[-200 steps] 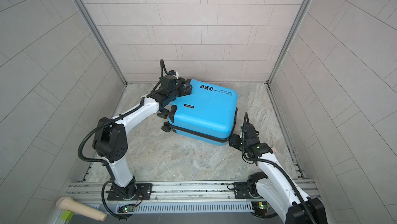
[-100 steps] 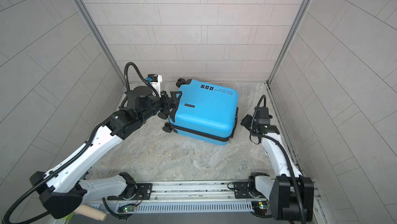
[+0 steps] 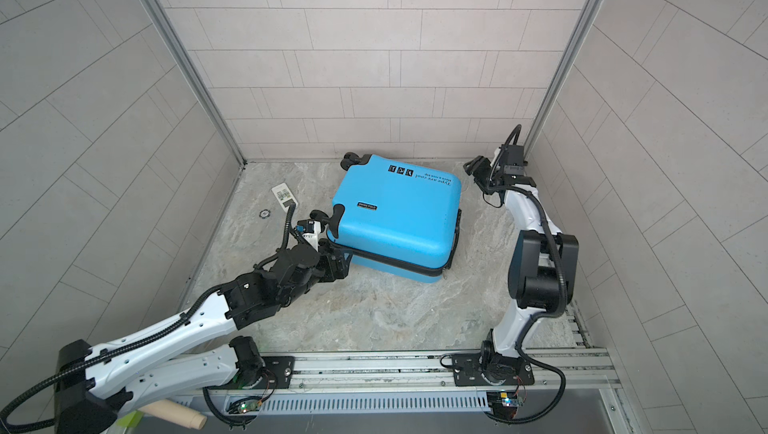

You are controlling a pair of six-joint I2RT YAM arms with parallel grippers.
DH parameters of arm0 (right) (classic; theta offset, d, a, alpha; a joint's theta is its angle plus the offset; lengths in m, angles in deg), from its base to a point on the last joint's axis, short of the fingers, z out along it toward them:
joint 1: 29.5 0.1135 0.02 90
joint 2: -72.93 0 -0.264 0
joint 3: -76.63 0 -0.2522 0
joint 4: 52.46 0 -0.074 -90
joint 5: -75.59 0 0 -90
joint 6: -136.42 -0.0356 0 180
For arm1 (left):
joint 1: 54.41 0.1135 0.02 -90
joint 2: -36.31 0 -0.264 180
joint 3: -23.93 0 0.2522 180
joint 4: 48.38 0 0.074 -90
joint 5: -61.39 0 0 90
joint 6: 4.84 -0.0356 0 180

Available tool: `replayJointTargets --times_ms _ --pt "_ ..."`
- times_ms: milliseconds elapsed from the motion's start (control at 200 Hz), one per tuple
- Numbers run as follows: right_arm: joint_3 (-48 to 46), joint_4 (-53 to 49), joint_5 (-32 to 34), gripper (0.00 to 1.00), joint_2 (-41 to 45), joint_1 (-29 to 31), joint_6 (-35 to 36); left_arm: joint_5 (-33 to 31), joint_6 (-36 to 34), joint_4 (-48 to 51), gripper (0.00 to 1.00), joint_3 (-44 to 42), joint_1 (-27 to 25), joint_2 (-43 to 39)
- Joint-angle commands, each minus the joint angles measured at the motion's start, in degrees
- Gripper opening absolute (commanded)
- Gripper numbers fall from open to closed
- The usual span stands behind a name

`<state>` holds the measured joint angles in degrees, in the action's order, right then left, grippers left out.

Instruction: Pack the luggage

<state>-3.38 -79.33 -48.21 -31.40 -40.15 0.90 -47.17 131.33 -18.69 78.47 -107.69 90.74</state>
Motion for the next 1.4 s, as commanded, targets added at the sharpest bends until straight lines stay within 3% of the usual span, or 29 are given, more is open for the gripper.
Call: replayJointTargets --times_ms 0,130,280,425,600,736,1031,1391 --pt "7.60 -1.23 -7.76 0.66 -4.80 0.72 2.10 -5.65 2.74 -4.92 0.92 -1.78 0.15 1.51" --pt "14.31 -3.93 -12.40 0.63 -9.88 1.34 7.16 -3.91 3.42 -8.03 0.93 -3.10 3.31 3.83" --pt "10.39 5.25 -17.61 0.65 -9.11 1.68 7.70 -0.72 3.85 -11.21 0.93 -3.87 7.31 5.05" --pt "9.46 2.00 -19.02 0.63 -10.12 3.57 12.08 1.75 3.17 -12.59 0.93 -3.62 10.85 6.00" --pt "-2.77 16.80 -19.57 0.62 -7.03 4.03 5.57 5.57 2.47 -14.52 0.93 -3.27 15.13 7.68" --pt "-9.56 21.22 -20.41 0.62 -3.37 4.91 4.58 7.69 1.20 -15.24 0.93 -2.59 17.45 9.27" --pt "-25.45 20.80 -19.74 0.60 8.41 8.68 8.29 13.00 -2.51 -17.05 0.93 0.07 22.45 15.00" --pt "-41.70 15.52 -12.72 0.59 26.67 14.89 11.76 16.12 -9.99 -16.17 0.93 8.39 23.13 26.00"
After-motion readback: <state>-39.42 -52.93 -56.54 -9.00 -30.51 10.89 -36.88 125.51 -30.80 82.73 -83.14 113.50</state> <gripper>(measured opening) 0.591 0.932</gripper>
